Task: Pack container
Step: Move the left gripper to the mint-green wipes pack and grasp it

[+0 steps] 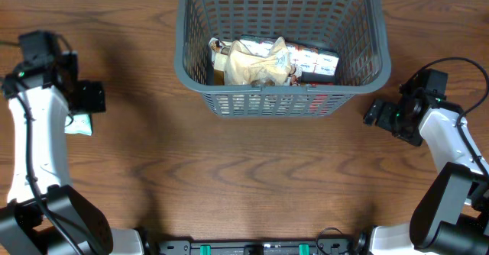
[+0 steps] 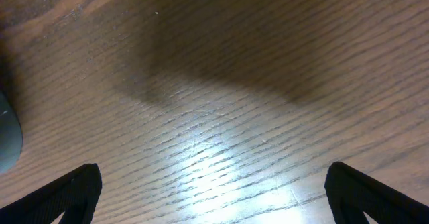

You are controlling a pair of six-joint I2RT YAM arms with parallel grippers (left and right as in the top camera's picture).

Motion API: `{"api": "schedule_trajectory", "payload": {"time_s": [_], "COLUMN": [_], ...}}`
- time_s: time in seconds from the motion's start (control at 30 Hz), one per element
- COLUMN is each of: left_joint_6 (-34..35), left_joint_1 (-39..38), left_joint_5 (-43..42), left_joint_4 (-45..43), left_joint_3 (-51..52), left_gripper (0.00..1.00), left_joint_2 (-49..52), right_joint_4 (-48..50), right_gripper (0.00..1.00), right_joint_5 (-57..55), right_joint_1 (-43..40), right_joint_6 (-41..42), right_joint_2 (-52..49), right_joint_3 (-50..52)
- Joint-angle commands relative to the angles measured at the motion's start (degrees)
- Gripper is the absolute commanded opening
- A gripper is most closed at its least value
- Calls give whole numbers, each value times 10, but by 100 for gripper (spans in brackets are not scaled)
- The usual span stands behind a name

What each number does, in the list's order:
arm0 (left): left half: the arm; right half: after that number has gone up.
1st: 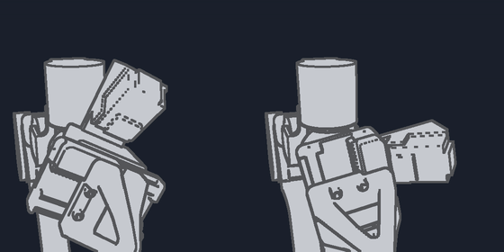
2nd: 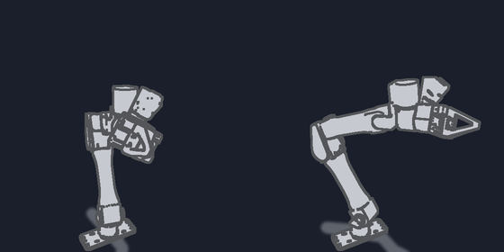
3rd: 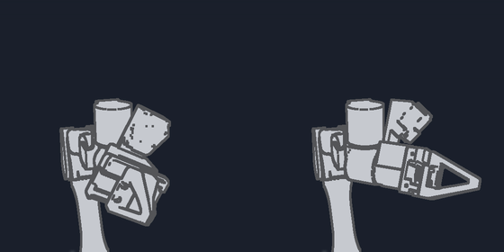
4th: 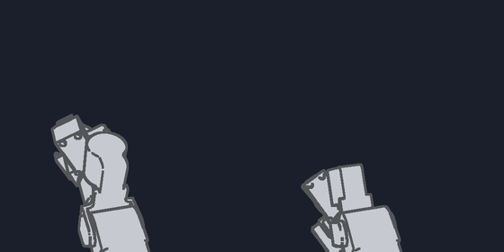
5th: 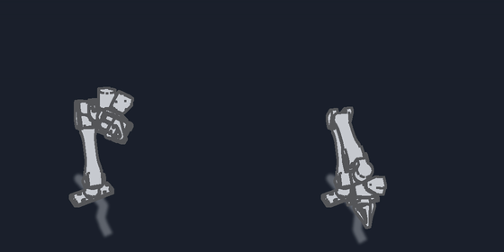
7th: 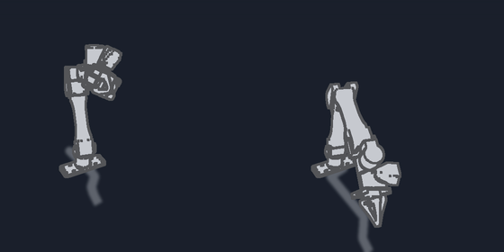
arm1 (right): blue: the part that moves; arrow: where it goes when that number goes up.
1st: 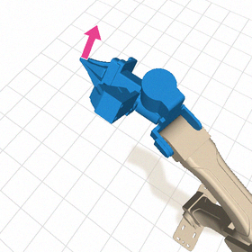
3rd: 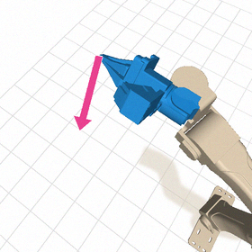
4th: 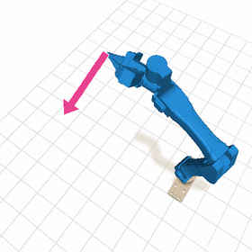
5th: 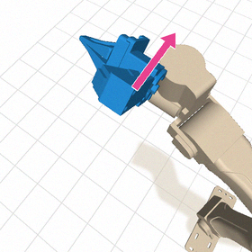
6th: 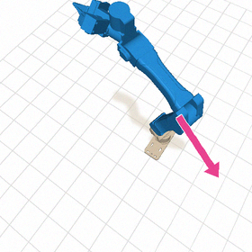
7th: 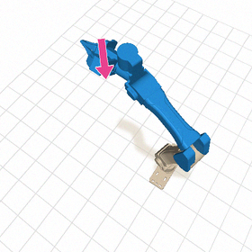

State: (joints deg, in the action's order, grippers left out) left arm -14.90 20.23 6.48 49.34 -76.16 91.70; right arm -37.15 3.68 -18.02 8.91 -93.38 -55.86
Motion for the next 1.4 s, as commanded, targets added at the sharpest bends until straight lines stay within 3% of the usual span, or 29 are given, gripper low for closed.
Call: {"api": "schedule_trajectory", "payload": {"time_s": [0.0, 0.13, 0.5, 0.8, 1.1, 1.37], "left_joint_6": [-50, -121, -208, -250, -224, -137], "left_joint_1": [54, 94, 101, 98, 95, 95], "left_joint_5": [-60, -75, -79, -87, -91, -162], "left_joint_4": [-23, -27, -65, -133, -160, -68], "left_joint_3": [38, 56, 56, 55, 32, -51], "left_gripper": [98, 99, 99, 99, 98, 98], "left_joint_2": [-10, 7, 111, 117, 121, 180], "right_joint_4": [3, 4, -24, -23, -23, -21], "right_gripper": [99, 99, 99, 99, 99, 99], "right_joint_5": [2, 2, 2, 2, 7, 7], "right_joint_1": [5, 5, 5, 5, 7, 13], "right_joint_6": [-9, -9, -8, -8, 14, 14], "right_joint_2": [-1, -1, -1, -1, -1, -1], "right_joint_3": [-1, -1, -1, -1, -1, -1]}}
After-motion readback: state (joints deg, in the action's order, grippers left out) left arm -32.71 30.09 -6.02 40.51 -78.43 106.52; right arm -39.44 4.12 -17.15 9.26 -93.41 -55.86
